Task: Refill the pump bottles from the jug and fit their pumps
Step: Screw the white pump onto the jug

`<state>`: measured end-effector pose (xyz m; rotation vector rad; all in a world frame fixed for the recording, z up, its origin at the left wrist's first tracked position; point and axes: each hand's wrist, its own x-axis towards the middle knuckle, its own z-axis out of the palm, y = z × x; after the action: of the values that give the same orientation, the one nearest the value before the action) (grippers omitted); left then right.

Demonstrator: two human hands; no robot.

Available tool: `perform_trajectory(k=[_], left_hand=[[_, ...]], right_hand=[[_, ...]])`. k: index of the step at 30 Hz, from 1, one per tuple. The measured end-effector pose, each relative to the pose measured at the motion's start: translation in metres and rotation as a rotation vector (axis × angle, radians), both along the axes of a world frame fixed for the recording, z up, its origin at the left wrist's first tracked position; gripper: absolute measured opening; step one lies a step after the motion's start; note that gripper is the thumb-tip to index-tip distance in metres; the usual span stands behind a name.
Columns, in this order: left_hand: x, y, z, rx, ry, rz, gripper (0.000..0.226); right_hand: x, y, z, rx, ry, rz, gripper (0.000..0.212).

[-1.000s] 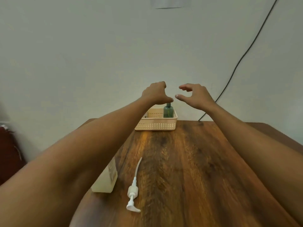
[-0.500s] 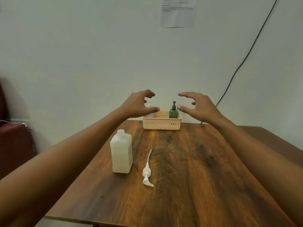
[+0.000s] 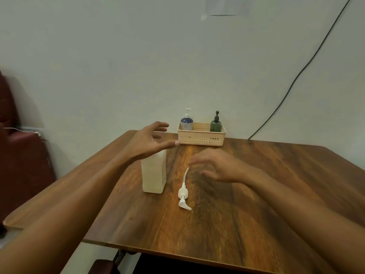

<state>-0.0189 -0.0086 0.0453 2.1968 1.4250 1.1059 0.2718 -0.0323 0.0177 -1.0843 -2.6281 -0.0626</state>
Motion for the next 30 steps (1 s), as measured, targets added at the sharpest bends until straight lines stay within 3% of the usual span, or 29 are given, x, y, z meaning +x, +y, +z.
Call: perform_trajectory(k=[9,19,23,30], left_hand=[[-0.033,-0.018,-0.058,-0.069,-0.154,0.010,0.098],[-0.038,-0.018,-0.090,-0.113,-0.224,0.011,0.107],[-0.035,-0.021,-0.089,-0.052,-0.215,0.035,0.107],[-0.024,-0.023,-0.086,0.017,-0.226,0.041,0.104]], right_hand=[[-0.038,-0.015,-0.039,-0.094,-0.220,0.182,0.046],[-0.051,-0.011,-0.043,-0.116,-0.205,0.168,0.030],[-0.049,-0.007,-0.038,-0.131,-0.131,0.132,0.033],[-0.024,-0.007,0.003,-0.176,0.285,0.032,0.042]])
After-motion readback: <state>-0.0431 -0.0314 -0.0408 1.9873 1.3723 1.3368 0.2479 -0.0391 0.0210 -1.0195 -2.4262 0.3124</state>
